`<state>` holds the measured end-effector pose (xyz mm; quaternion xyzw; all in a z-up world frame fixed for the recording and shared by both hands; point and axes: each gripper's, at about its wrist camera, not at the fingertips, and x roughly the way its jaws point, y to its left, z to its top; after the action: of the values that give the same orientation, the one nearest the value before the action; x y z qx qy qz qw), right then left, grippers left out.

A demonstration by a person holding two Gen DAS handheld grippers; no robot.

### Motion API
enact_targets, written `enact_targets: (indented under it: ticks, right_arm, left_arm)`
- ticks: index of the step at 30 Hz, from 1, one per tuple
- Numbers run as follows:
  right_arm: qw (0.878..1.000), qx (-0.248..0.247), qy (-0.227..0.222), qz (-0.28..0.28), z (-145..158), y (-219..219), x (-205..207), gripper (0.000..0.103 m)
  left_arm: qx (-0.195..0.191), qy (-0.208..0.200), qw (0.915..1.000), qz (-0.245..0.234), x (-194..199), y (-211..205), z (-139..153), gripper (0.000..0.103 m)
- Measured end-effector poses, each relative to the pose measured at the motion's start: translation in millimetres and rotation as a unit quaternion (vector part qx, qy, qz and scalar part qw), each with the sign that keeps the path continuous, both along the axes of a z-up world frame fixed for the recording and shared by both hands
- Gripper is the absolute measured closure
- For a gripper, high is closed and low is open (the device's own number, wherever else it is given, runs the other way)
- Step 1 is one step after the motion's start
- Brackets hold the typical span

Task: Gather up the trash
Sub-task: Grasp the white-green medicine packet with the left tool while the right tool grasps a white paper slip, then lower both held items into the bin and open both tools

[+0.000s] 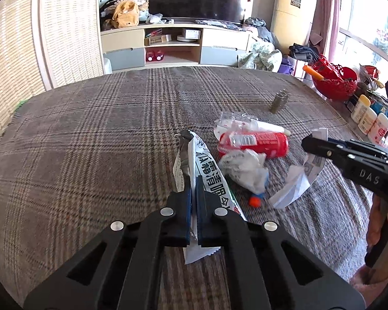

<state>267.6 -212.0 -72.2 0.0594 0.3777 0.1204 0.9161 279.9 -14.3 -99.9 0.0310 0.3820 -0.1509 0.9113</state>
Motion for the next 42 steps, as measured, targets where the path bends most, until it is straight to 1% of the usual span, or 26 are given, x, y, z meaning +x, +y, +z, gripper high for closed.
enact_targets:
  ticks: [6, 12, 17, 23, 30, 37, 42]
  right_arm:
    - [1.000, 0.003, -0.007, 0.006, 8, -2, -29, 0.087]
    - [1.000, 0.000, -0.015, 0.015, 14, 2, -71, 0.087]
    - [1.000, -0.010, -0.019, 0.015, 7, 1, -103, 0.087]
    - [1.000, -0.005, -0.010, 0.017, -7, -1, -134, 0.087]
    - [1.000, -0.004, -0.006, 0.009, -14, -13, -164, 0.087]
    - [1.000, -0.007, 0.006, 0.002, -28, -19, -184, 0.087]
    - [1.000, -0.017, 0.013, -0.006, -37, -19, -198, 0.087]
  left_arm:
    - [-0.002, -0.005, 1.0000, 0.004, -43, 5, 8, 0.102]
    - [-0.010, -0.011, 0.9999, 0.006, -92, 0, 13, 0.102]
    - [-0.021, -0.007, 0.9997, 0.013, -128, -2, 8, 0.102]
    - [-0.021, -0.006, 0.9996, 0.021, -165, -3, 3, 0.102]
    - [-0.021, -0.010, 0.9996, 0.015, -200, -11, -2, 0.102]
    - [-0.017, -0.011, 0.9998, 0.007, -223, -17, -14, 0.102]
    - [-0.024, -0.004, 0.9997, -0.002, -233, -19, -25, 0.102]
